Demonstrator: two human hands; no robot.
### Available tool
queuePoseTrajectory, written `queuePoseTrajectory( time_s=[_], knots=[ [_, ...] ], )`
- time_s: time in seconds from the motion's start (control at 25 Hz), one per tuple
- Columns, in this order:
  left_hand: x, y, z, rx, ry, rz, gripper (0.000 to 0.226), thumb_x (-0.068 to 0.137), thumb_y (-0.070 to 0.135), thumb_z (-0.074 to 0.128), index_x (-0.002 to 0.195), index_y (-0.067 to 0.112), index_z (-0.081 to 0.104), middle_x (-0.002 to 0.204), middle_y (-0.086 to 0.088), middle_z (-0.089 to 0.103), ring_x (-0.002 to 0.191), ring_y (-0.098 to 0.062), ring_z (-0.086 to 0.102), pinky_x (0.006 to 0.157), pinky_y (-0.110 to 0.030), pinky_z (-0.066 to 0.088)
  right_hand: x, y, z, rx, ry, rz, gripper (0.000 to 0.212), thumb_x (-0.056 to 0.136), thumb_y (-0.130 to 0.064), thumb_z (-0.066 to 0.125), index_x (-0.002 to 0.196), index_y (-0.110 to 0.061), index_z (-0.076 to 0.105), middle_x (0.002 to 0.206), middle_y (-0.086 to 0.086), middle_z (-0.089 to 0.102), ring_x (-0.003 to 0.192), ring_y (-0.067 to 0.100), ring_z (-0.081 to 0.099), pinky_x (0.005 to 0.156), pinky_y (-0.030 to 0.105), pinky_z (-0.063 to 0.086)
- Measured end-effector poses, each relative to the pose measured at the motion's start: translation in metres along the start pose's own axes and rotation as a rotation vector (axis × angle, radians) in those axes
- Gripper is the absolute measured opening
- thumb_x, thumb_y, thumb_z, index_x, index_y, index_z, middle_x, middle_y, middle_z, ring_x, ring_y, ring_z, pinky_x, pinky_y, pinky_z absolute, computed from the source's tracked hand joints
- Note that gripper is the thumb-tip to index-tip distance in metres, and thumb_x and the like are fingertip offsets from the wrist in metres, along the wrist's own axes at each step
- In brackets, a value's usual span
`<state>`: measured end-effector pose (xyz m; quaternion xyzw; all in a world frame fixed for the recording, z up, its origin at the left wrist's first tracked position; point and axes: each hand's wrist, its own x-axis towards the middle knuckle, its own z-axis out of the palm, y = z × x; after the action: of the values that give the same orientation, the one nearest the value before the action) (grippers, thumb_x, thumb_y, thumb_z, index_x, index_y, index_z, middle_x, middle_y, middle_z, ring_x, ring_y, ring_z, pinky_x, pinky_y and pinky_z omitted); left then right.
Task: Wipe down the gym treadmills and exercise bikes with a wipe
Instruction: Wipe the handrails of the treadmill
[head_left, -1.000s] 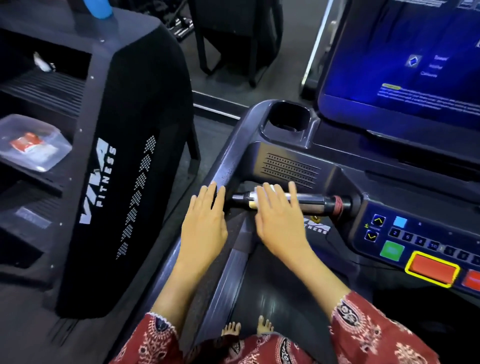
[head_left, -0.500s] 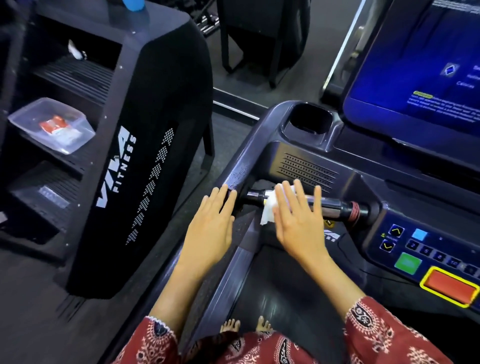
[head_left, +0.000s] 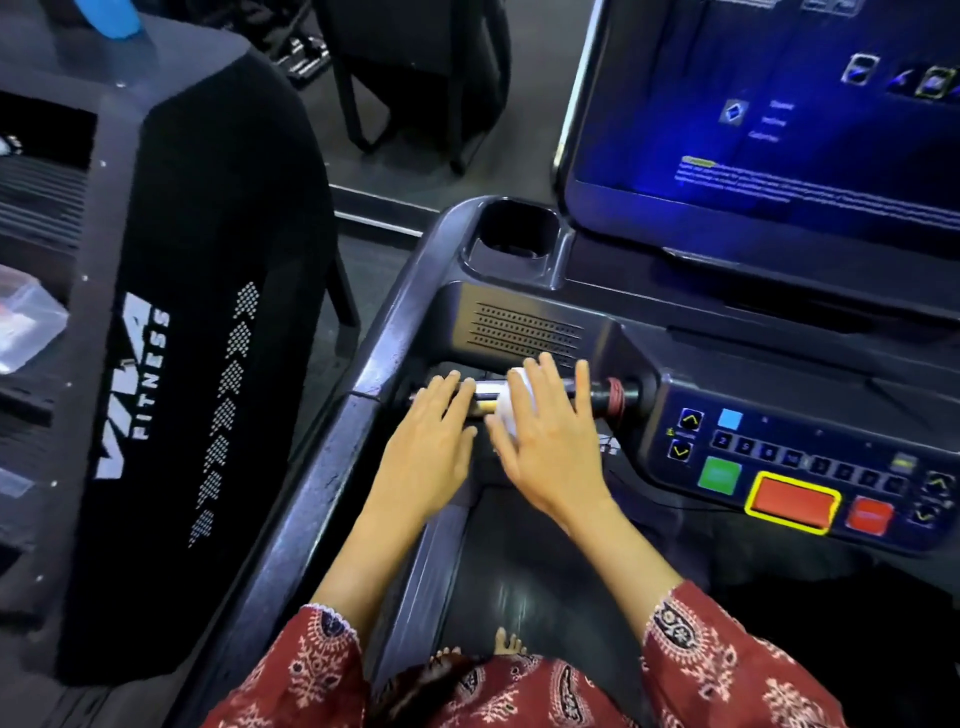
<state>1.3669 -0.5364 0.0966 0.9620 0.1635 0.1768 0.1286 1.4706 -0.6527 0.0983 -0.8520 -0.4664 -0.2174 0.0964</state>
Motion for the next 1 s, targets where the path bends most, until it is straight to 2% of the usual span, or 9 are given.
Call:
queuePoseTrajectory(
  time_s=[0.08,0.24,0.4,0.56,0.68,0.76,0.88,0.92,1.0],
  knots=[
    [0.004,0.000,0.001,0.003,0.039,0.039,0.051,0.086,0.024,0.038,0.120,-0.008,0.059,0.122,-0.024,0.060,0.110,-0.042,0.059,0.093,-0.055,0.042,-0.002,0.017,-0.005,-0.054,0.015,0.003,0.042,0.096,-0.030,0.040,0.120,-0.001,0.060,0.125,0.019,0.059,0.124,0.037,0.051,0.115,0.051,0.008],
    [0.013,0.014,0.002,-0.019,0.067,0.108,0.048,0.087,0.025,0.040,0.119,-0.006,0.060,0.119,-0.022,0.062,0.108,-0.037,0.061,0.094,-0.051,0.044,-0.017,0.042,-0.016,-0.006,0.080,0.188,0.039,0.094,-0.021,0.040,0.120,0.003,0.058,0.125,0.024,0.056,0.124,0.044,0.047,0.112,0.051,0.017],
    [0.019,0.021,0.006,-0.054,0.058,0.120,0.049,0.088,0.027,0.041,0.120,-0.005,0.059,0.120,-0.022,0.061,0.111,-0.036,0.060,0.096,-0.049,0.043,-0.016,0.035,-0.007,0.036,0.062,0.032,0.040,0.087,-0.010,0.048,0.122,0.007,0.055,0.126,0.026,0.055,0.120,0.045,0.050,0.108,0.048,0.029],
    [0.021,0.020,0.006,-0.045,0.057,0.122,0.050,0.088,0.028,0.040,0.120,-0.005,0.060,0.119,-0.022,0.062,0.110,-0.036,0.061,0.099,-0.045,0.042,-0.021,0.041,-0.012,0.029,0.077,0.164,0.046,0.081,-0.004,0.058,0.126,0.008,0.051,0.131,0.027,0.052,0.127,0.045,0.044,0.110,0.049,0.031],
    [0.023,0.023,0.007,-0.066,0.055,0.130,0.048,0.087,0.026,0.041,0.119,-0.005,0.060,0.118,-0.023,0.062,0.108,-0.036,0.061,0.094,-0.054,0.044,-0.024,0.024,-0.006,0.021,0.051,0.054,0.050,0.083,-0.002,0.058,0.131,0.005,0.045,0.137,0.026,0.048,0.131,0.042,0.042,0.109,0.052,0.032],
    [0.023,0.018,0.006,-0.074,0.066,0.124,0.047,0.087,0.026,0.042,0.120,-0.002,0.061,0.118,-0.021,0.062,0.109,-0.034,0.059,0.095,-0.053,0.044,-0.028,0.037,-0.010,-0.002,0.057,0.019,0.053,0.081,0.000,0.063,0.131,0.005,0.047,0.137,0.026,0.048,0.130,0.042,0.043,0.110,0.049,0.027],
    [0.016,0.005,0.004,-0.065,0.084,0.061,0.047,0.089,0.028,0.041,0.120,-0.001,0.061,0.119,-0.019,0.061,0.109,-0.033,0.058,0.095,-0.050,0.045,-0.029,0.044,-0.014,0.012,0.093,0.172,0.055,0.081,0.008,0.062,0.132,0.008,0.043,0.136,0.029,0.047,0.129,0.047,0.041,0.112,0.048,0.024],
    [0.012,0.000,0.004,-0.062,0.091,0.032,0.047,0.089,0.028,0.041,0.120,-0.001,0.061,0.119,-0.020,0.061,0.109,-0.034,0.057,0.093,-0.050,0.048,-0.026,0.035,-0.011,0.031,0.096,0.164,0.053,0.081,0.011,0.058,0.132,0.008,0.041,0.136,0.030,0.047,0.129,0.047,0.041,0.112,0.048,0.023],
    [0.003,-0.007,0.003,-0.066,0.107,-0.034,0.048,0.089,0.027,0.040,0.120,-0.002,0.060,0.121,-0.022,0.060,0.110,-0.037,0.058,0.089,-0.049,0.051,-0.016,0.009,0.001,0.086,0.091,-0.033,0.047,0.084,0.009,0.047,0.130,0.007,0.043,0.135,0.030,0.049,0.128,0.046,0.044,0.111,0.048,0.024]
  ],
)
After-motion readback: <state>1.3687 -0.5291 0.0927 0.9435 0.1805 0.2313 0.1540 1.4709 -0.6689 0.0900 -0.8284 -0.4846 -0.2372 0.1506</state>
